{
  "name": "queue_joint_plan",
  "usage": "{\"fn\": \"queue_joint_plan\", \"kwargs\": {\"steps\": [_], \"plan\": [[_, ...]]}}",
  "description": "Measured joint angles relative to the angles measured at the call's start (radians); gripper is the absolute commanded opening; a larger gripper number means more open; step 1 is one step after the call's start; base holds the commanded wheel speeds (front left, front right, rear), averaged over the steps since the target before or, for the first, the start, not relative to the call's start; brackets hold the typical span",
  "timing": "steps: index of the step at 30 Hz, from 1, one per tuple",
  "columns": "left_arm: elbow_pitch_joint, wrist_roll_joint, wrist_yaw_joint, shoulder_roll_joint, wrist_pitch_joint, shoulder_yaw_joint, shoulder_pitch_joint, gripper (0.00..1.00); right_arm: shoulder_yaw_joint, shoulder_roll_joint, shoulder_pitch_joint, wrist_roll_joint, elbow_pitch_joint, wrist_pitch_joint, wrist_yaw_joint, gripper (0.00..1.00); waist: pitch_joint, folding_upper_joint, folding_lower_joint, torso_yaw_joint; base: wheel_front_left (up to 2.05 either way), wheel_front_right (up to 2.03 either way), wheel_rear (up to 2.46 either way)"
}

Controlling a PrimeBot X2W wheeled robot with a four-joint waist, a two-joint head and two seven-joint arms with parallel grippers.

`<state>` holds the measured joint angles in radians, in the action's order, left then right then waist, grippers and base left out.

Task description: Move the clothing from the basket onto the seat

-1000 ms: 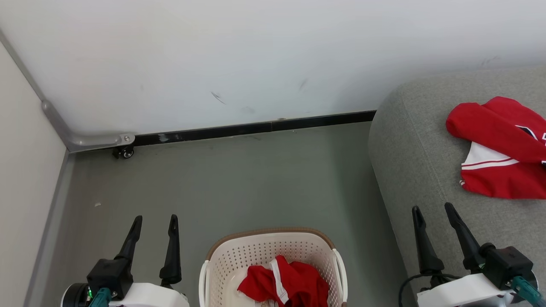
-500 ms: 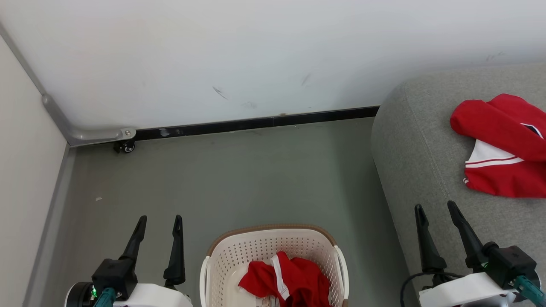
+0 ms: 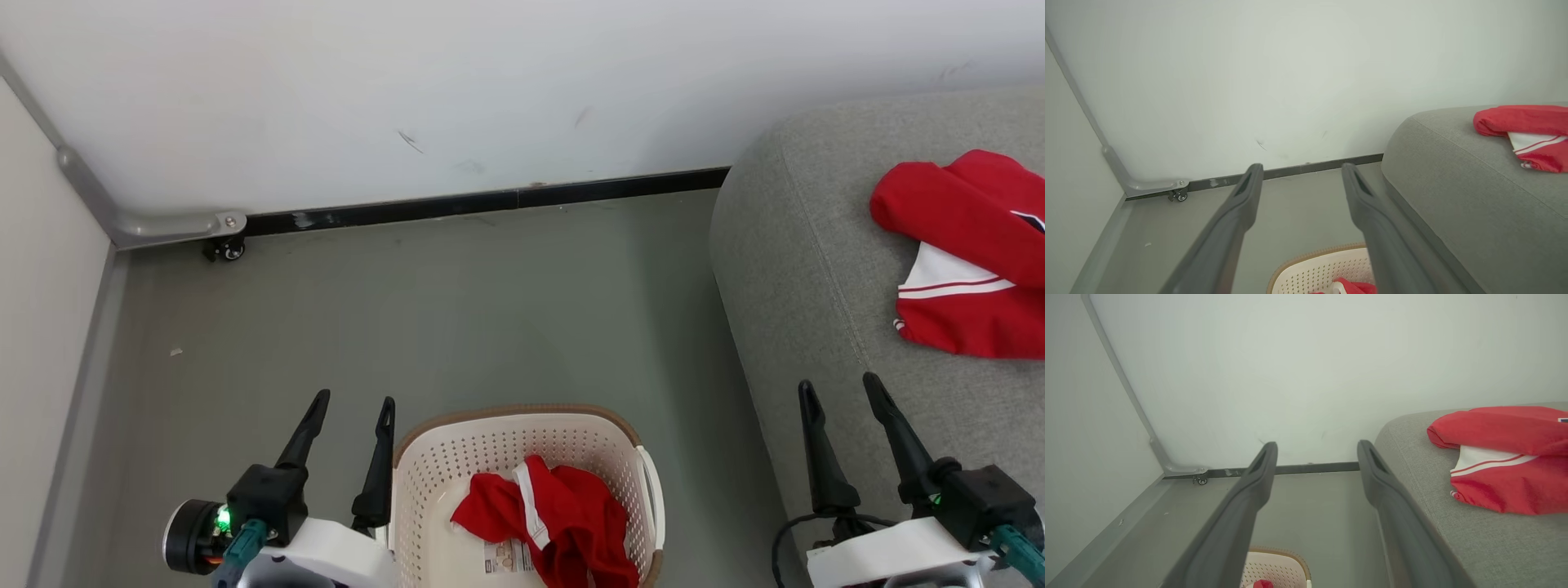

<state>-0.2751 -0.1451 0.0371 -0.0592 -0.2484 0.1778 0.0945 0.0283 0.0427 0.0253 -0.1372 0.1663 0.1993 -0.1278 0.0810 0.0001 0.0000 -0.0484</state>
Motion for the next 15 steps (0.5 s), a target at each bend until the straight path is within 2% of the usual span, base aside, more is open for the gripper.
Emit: {"fn": "queue_joint_plan", "kwargs": {"steps": [15], "plan": [[-0.147,0.060,0.035,-0.003,0.000,0.084,0.131,1.00,0.039,-0.001,0.000,0.034,-0.095,0.004,0.000,1.00,0.115,0.0000,0.0000,-0.031,0.00,0.00,0.00]]}}
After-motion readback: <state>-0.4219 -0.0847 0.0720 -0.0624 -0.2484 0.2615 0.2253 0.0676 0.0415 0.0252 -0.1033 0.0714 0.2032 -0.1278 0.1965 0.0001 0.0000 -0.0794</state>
